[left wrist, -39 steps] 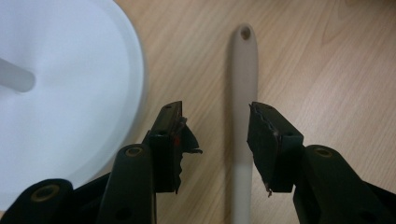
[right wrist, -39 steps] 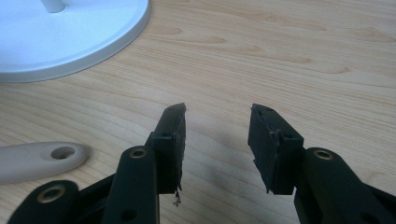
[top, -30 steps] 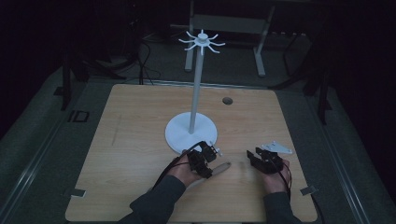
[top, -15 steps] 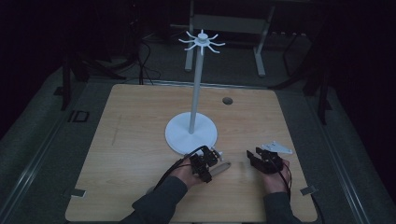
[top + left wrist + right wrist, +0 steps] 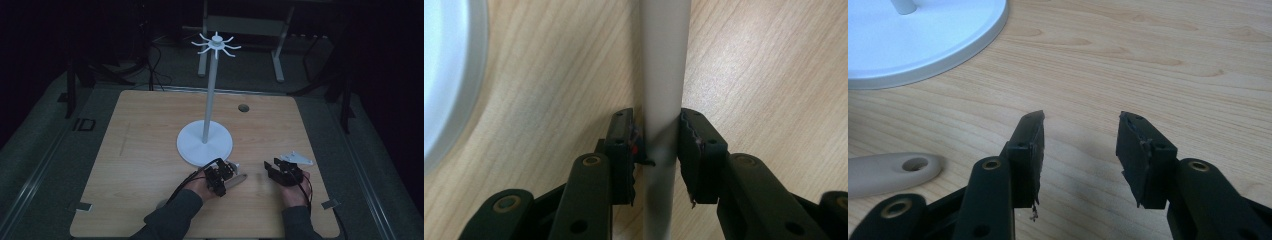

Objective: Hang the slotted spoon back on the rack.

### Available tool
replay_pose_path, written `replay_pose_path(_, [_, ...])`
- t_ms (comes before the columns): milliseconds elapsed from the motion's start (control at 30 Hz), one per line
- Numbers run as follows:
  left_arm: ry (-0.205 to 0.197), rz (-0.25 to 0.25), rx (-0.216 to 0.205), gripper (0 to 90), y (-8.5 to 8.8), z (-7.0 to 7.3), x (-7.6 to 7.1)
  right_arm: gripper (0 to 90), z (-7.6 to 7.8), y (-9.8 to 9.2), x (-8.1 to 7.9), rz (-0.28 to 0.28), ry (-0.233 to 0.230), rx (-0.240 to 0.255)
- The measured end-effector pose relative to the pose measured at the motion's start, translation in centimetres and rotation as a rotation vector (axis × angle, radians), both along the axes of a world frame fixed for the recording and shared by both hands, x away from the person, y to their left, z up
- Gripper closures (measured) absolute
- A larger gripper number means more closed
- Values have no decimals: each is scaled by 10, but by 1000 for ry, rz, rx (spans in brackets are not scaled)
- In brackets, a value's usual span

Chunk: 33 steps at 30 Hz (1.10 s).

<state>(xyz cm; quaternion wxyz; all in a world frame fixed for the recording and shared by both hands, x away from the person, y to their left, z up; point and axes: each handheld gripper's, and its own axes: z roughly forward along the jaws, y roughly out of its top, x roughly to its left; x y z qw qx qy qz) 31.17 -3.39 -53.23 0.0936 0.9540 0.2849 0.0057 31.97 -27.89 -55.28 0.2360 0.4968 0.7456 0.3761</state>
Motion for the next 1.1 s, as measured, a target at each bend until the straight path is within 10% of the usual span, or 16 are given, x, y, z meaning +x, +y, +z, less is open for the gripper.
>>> replay_pose_path(500, [-37,-36,22,748,-2,0,-4,539,-2,-1,1,0,7,4])
replay_pose_path(1100, [-154,77,-93,747,22,30,6,520,-5,0,1,-9,8,-7])
